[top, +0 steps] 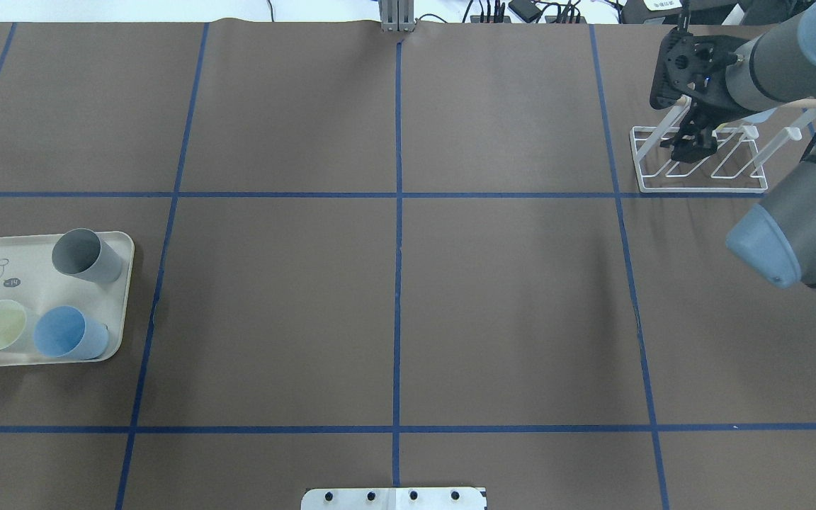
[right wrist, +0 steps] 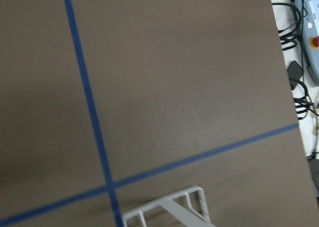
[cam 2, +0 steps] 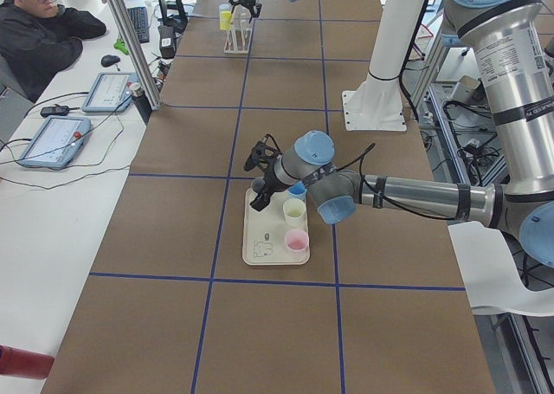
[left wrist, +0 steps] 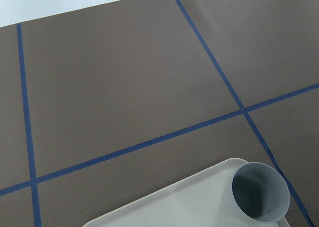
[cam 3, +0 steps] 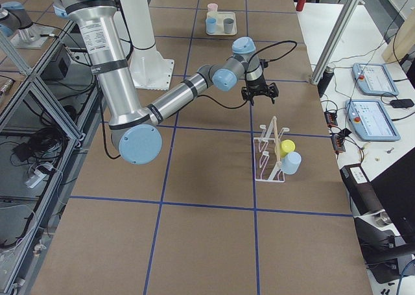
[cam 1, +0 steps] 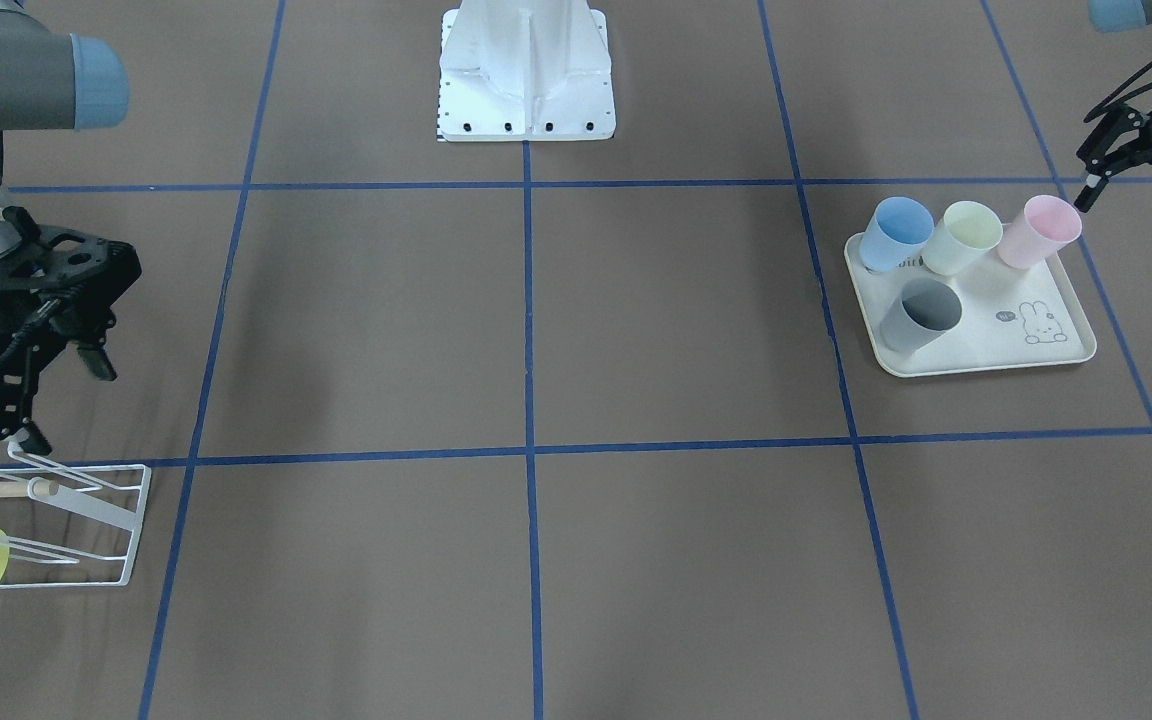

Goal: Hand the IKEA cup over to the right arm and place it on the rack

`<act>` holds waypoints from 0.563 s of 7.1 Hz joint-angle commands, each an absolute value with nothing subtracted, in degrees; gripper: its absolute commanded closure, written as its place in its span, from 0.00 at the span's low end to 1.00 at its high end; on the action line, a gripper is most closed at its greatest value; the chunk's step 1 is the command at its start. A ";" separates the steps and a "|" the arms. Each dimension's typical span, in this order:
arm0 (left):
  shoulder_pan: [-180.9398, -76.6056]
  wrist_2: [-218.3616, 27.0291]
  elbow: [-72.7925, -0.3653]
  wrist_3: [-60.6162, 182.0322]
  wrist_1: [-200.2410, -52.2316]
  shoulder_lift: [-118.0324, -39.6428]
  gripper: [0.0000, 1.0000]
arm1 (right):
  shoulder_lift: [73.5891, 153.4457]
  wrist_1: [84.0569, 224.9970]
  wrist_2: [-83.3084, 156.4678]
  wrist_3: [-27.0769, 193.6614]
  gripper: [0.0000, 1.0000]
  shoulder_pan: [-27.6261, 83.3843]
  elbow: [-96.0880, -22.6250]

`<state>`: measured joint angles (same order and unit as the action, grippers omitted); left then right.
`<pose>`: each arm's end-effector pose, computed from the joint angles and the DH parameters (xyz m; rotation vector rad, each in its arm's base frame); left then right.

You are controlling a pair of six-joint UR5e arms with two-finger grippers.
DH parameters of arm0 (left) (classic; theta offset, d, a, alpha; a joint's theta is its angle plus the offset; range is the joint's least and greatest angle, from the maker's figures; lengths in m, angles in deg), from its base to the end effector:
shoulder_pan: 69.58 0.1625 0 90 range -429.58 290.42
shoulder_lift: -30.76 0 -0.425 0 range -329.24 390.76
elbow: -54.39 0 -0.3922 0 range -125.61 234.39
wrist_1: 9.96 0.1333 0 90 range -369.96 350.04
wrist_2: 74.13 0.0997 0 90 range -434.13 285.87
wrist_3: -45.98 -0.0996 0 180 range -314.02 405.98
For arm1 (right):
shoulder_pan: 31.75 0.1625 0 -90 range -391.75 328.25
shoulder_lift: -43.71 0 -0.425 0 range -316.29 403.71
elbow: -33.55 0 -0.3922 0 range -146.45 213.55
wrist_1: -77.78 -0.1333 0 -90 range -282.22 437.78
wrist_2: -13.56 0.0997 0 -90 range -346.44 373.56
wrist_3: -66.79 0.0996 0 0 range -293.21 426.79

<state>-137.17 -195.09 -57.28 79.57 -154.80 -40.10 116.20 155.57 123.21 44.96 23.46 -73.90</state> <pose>0.0683 -0.3809 0.5088 0.6279 0.8917 0.0950 -0.2523 -0.5381 0.3337 0.8136 -0.4347 -1.0622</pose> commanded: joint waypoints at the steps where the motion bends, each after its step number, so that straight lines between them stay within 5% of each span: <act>1: -132.72 -193.07 -56.53 86.46 -154.80 -42.01 0.00 | 115.35 155.48 125.89 62.16 0.01 16.97 -77.97; 4: -122.25 -182.28 -50.93 97.72 -155.24 -47.89 0.00 | 110.52 155.65 125.19 75.54 0.01 10.98 -78.33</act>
